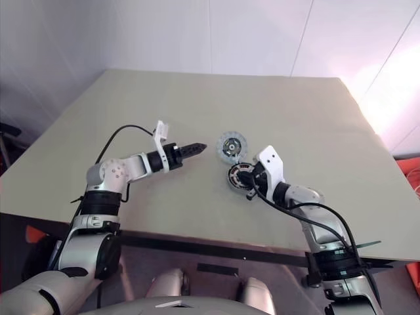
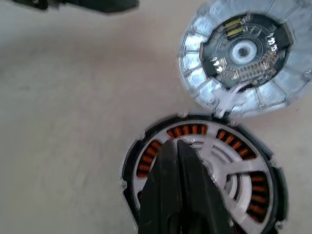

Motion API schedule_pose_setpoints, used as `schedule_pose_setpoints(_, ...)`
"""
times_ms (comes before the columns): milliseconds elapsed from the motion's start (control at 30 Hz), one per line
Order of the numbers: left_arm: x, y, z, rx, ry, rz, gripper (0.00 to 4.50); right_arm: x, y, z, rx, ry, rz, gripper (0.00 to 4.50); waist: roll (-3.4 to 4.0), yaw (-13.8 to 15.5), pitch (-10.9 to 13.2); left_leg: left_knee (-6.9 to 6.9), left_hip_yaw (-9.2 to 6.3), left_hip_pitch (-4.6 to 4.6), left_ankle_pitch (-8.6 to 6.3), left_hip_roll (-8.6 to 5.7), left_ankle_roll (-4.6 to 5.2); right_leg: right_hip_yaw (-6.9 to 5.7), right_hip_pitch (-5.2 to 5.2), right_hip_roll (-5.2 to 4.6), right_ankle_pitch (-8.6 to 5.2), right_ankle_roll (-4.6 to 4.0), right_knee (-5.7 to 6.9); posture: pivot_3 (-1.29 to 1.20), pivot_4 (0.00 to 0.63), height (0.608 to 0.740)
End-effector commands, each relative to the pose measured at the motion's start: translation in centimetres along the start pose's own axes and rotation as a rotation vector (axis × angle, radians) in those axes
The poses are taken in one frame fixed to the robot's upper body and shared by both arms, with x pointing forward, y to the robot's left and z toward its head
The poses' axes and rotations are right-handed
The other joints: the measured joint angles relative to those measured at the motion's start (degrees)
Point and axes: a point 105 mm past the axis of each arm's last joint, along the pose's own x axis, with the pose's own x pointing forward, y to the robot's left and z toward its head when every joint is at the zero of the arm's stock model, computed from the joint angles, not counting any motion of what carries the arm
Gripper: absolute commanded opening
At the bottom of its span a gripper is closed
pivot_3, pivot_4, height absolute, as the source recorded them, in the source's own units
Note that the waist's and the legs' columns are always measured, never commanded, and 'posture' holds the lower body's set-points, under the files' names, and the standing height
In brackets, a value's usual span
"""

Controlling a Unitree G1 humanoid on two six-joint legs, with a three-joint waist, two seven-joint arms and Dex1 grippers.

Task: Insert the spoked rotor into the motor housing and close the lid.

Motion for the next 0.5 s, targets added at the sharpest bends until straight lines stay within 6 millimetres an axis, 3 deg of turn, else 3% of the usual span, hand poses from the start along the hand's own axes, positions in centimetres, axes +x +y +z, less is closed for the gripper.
schedule_pose_setpoints(33, -0.2, -1.5, 1.0, 0.048, -0.037, -0.036, 3.03, -0.3, -0.8, 1.0, -0.049, -0.021, -0.022, 0.00, -0.01, 0.0, 0.0, 0.00, 0.00, 0.02, 0.00, 0.00, 0.00, 0.00, 0.03, 0.00, 0.00, 0.00, 0.00, 0.00, 0.000, 0.740)
schedule_pose_setpoints(300, 0.3, -1.7, 0.8, 0.051, -0.032, -0.044, 3.03, -0.3, -2.1, 4.2, -0.123, -0.083, -0.046, 0.00, -0.01, -0.3, 0.0, 0.01, 0.01, 0.08, 0.04, 0.01, -0.07, 0.03, 0.00, 0.01, 0.00, 0.00, 0.10, 0.00, 0.000, 0.740)
schedule_pose_setpoints(500, 0.4, -1.7, 0.9, 0.063, -0.034, -0.044, 3.03, 0.7, -2.4, 2.9, -0.084, -0.061, -0.040, 0.00, -0.01, -0.8, 0.0, 0.01, 0.00, 0.03, 0.03, -0.01, -0.05, 0.03, -0.01, 0.01, 0.00, 0.00, 0.09, 0.00, 0.000, 0.740)
